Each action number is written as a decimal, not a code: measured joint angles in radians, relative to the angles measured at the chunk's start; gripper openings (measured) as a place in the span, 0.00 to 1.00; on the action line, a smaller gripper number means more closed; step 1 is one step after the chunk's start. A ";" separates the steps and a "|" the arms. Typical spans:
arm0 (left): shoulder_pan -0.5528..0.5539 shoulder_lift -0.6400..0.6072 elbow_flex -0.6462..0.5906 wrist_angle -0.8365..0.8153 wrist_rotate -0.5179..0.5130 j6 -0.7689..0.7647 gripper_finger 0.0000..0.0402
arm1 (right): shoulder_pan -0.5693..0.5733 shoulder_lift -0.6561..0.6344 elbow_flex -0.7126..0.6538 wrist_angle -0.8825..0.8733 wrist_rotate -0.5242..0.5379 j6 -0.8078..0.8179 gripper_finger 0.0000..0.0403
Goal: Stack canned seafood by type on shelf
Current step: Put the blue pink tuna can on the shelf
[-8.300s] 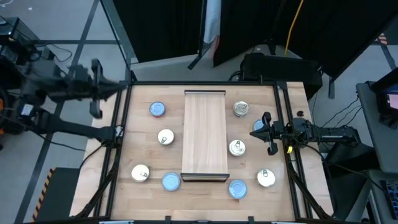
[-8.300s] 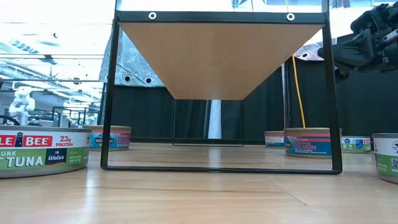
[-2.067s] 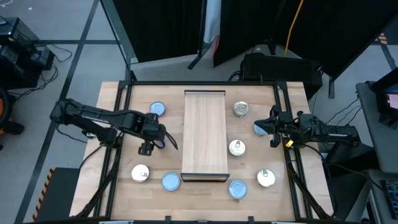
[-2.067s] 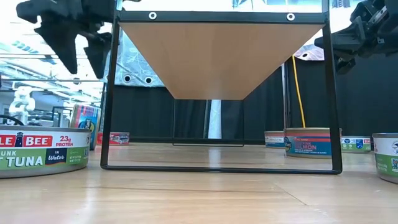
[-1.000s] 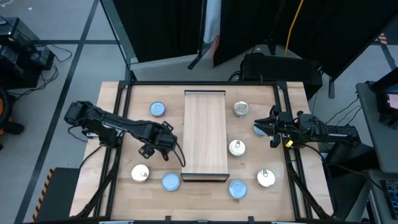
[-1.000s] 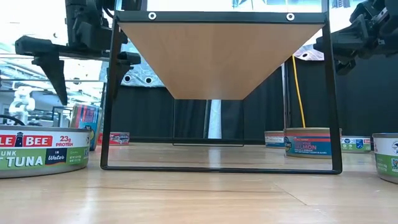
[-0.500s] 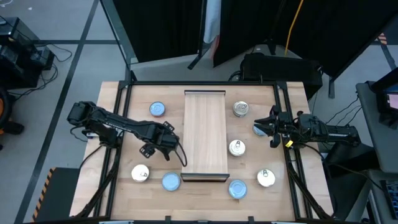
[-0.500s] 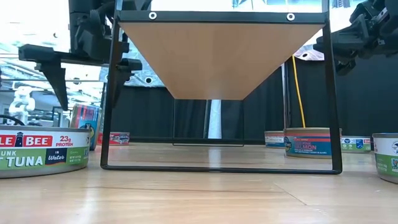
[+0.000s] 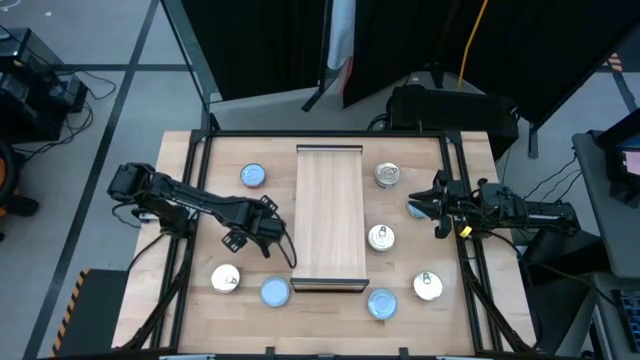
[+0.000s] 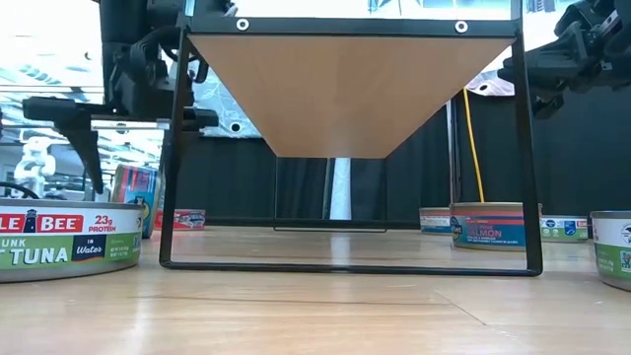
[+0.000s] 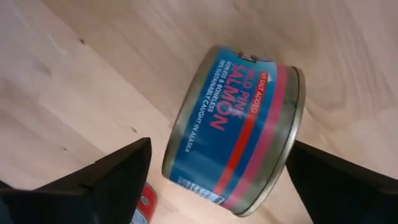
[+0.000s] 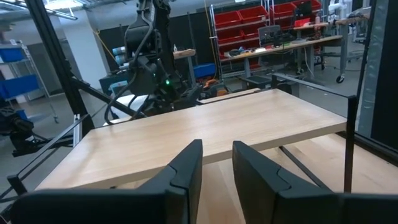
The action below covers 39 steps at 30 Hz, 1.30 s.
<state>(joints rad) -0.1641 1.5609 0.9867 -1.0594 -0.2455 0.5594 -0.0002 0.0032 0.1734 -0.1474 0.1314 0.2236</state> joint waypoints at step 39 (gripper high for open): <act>-0.083 -0.284 0.216 -0.275 0.003 -0.489 0.49 | 0.000 0.000 0.000 0.022 -0.002 -0.031 0.20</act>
<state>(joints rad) -0.2466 1.2768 1.2023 -1.3340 -0.2423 0.0700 -0.0002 0.0029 0.1734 -0.1258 0.1299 0.1927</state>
